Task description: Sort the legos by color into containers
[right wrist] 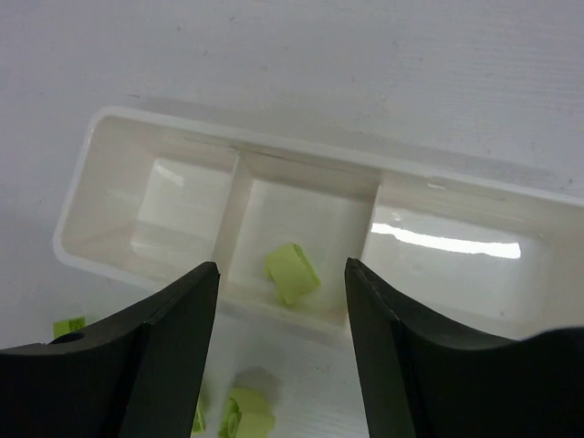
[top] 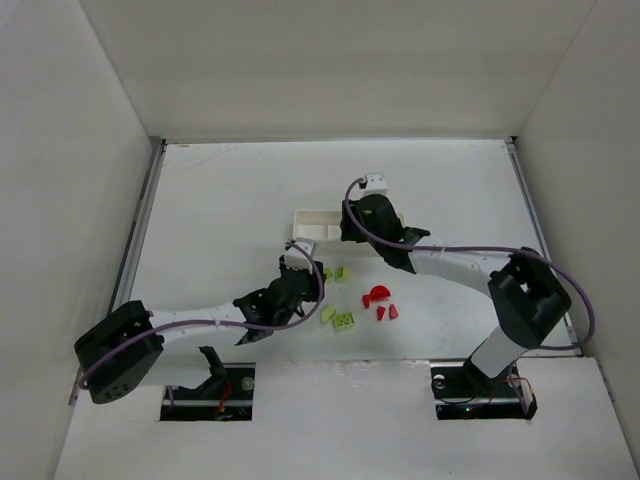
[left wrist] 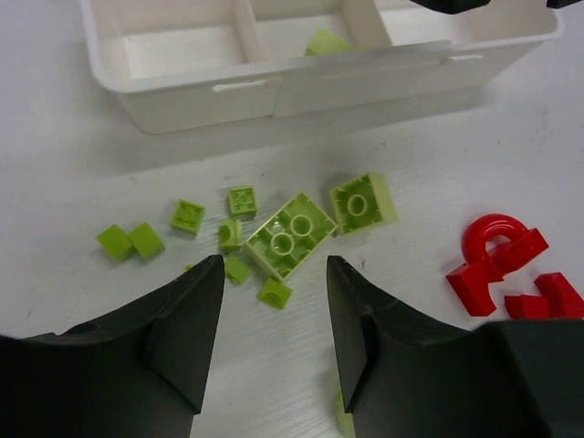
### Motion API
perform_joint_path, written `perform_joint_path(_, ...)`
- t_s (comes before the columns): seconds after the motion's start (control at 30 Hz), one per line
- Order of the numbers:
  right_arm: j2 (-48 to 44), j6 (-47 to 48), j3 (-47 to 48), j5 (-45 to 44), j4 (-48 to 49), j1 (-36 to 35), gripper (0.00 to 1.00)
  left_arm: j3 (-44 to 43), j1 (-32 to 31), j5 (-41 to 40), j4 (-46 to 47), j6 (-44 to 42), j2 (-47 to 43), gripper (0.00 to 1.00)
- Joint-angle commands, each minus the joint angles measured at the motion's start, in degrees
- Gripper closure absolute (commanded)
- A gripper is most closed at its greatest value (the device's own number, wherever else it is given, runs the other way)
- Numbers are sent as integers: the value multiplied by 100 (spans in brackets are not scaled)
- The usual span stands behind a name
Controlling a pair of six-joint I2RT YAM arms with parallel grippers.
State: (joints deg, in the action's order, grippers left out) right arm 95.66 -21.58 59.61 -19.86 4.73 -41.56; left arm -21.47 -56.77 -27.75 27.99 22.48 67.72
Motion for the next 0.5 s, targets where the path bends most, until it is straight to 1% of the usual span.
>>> perform_joint_path(0.0, -714, -39, -423, -27, 537, 21, 37, -445, -206, 33, 93, -323, 214, 55)
perform_joint_path(0.1, -1162, -144, -897, -88, 564, 21, 39, -726, -295, 24, -135, -455, 434, 55)
perform_joint_path(0.23, -1523, -197, -1408, -106, 599, 21, 39, -1051, -277, 85, -513, -630, 785, 55)
perform_joint_path(0.4, -1673, -346, -1699, -45, 722, 38, 38, -1421, -181, 208, -961, -763, 1269, 55)
perform_joint_path(0.47, -1752, -347, -1725, -45, 731, 30, 37, -1438, -137, 191, -971, -754, 1383, 55)
